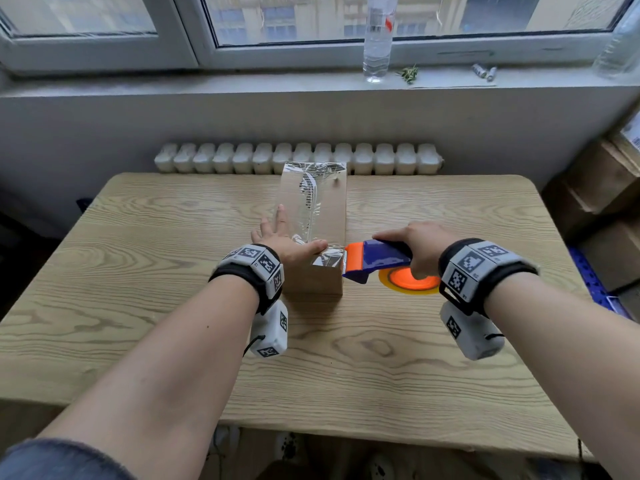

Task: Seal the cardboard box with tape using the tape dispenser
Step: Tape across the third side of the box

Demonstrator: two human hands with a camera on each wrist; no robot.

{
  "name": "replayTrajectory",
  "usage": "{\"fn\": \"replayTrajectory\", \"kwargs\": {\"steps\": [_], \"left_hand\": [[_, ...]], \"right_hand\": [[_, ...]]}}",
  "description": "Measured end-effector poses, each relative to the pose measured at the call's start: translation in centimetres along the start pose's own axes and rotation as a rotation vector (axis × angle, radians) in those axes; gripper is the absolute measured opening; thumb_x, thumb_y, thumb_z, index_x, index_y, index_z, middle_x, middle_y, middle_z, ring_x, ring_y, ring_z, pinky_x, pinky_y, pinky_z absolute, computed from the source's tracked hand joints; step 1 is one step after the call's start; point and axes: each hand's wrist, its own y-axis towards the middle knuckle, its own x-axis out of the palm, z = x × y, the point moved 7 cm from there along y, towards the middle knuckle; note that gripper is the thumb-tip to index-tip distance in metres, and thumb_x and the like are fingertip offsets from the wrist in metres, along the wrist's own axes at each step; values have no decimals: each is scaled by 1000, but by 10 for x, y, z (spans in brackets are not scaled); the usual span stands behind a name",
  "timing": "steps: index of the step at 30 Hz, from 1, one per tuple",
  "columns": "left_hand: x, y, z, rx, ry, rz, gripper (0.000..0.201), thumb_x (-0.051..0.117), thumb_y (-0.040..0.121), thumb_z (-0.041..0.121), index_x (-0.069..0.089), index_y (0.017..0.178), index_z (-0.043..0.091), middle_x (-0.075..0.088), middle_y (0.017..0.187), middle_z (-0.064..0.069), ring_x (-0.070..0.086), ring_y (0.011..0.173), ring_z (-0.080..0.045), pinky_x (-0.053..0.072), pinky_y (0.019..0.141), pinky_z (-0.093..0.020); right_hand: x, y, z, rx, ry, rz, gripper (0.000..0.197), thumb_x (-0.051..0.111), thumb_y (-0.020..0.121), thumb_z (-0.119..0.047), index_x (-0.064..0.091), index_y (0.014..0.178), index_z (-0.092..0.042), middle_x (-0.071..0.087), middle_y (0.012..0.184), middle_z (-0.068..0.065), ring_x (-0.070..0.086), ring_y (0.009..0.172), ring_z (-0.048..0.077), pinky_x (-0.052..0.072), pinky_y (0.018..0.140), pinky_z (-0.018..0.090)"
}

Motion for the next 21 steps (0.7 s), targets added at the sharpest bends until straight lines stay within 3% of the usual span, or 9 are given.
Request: {"fn": "replayTrajectory", "kwargs": {"steps": [3,7,11,13,15,18,21], "left_hand": [[0,-3,1,8,4,-5,117,51,71,78,-24,148,30,-16,159,-13,-8,147,-39,2,120,-49],[0,-4,2,11,-8,-16,117,51,72,77,-25,148,31,-18,159,-12,-11,147,-39,1,120,-50],[0,-1,1,12,-11,-25,118,50,71,79,-26,147,32,-20,159,-13,-12,147,-39,1,120,-50],[1,0,0,12,-7,-30,118,49,71,79,-27,147,31,-20,159,-14,-12,146,-40,2,120,-51],[2,1,0,14,-5,-29,118,49,70,80,-27,146,31,-19,159,-14,-12,146,-41,2,119,-53],[3,2,0,18,-5,-20,119,49,69,81,-27,146,32,-18,159,-15,-11,147,-40,3,120,-53],[3,2,-1,22,-1,-12,119,49,69,81,-27,147,31,-17,159,-15,-8,147,-41,4,120,-52]], "right_hand": [[-3,6,-1,52,22,-63,78,54,70,-4,44,134,-47,62,103,-5,58,89,22,46,67,29],[-5,10,0,108,36,-140,74,56,69,-1,52,130,-42,57,80,-10,51,63,9,40,51,22],[2,13,5,147,55,-218,62,57,60,-5,64,111,-39,65,76,-6,59,69,17,47,57,25],[13,13,9,171,-18,-277,58,60,60,-10,65,112,-36,65,81,-6,61,76,20,50,62,28],[27,11,15,198,-69,-305,56,62,65,-11,63,117,-33,61,86,-6,58,80,20,45,64,26],[40,12,35,291,55,-195,48,61,66,-12,59,113,-23,62,87,0,59,80,24,45,66,28],[45,19,46,376,213,-86,34,66,68,-14,55,100,-15,59,77,3,59,79,26,45,65,29]]}}
